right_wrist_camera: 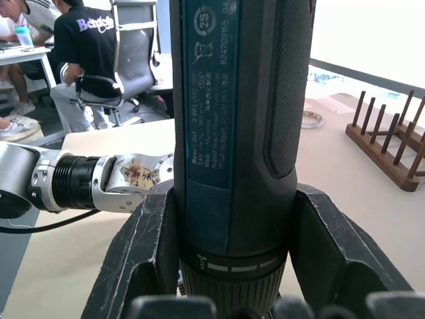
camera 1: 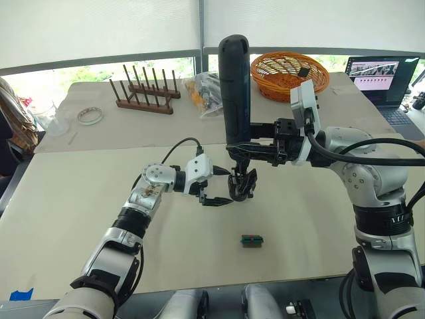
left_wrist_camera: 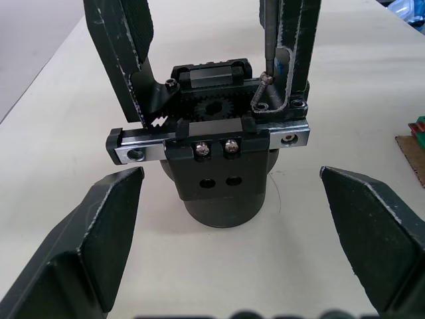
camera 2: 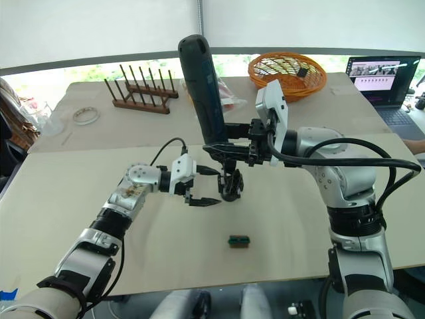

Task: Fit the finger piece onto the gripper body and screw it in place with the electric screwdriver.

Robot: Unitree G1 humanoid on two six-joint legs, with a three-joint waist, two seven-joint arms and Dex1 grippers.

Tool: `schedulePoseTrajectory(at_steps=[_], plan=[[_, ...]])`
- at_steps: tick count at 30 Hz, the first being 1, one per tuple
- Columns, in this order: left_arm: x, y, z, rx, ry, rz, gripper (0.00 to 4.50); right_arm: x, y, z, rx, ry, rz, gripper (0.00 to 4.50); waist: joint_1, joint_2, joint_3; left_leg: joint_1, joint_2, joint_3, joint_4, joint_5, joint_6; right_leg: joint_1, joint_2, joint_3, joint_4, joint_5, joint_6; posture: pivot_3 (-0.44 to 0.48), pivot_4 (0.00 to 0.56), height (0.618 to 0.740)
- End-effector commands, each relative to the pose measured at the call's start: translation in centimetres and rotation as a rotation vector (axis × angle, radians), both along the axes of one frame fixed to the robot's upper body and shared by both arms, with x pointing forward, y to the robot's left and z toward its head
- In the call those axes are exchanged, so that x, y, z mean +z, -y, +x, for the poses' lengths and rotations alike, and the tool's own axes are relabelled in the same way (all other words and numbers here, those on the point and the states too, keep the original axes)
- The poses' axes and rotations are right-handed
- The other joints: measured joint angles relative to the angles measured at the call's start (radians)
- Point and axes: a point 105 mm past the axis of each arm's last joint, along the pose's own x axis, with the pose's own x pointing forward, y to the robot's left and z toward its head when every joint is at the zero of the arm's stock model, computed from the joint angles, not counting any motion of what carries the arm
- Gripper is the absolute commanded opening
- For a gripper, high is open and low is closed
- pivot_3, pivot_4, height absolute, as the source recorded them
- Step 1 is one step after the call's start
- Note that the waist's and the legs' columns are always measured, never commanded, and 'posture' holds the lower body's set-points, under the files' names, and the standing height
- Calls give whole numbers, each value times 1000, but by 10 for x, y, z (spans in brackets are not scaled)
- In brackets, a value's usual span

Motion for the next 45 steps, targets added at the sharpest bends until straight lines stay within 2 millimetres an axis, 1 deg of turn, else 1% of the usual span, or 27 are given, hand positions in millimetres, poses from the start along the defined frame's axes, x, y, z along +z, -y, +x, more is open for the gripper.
schedulePoseTrajectory(at_steps=[1,15,24,38,45], plan=[[12,2,2,-11,54,-18,4500,27,1,-7,26,92,42,1907,0,0,0,0,0,0,0,0,0,0,0,0,0,0,0,0,150,740],[12,3,1,-6,56,-23,4500,24,1,-4,61,78,-4,1907,-1,0,0,0,0,0,0,0,0,0,0,0,0,0,0,0,150,740],[11,2,0,-2,59,-26,4500,25,-1,-1,61,84,-1,1907,-1,0,0,0,0,0,0,0,0,0,0,0,0,0,0,0,150,740],[12,1,0,2,61,-27,4500,21,-3,-2,71,68,-3,1907,-1,0,0,0,0,0,0,0,0,0,0,0,0,0,0,0,150,740],[11,1,0,2,61,-25,4500,23,-6,-5,84,64,6,1907,-2,0,0,0,0,0,0,0,0,0,0,0,0,0,0,0,150,740]])
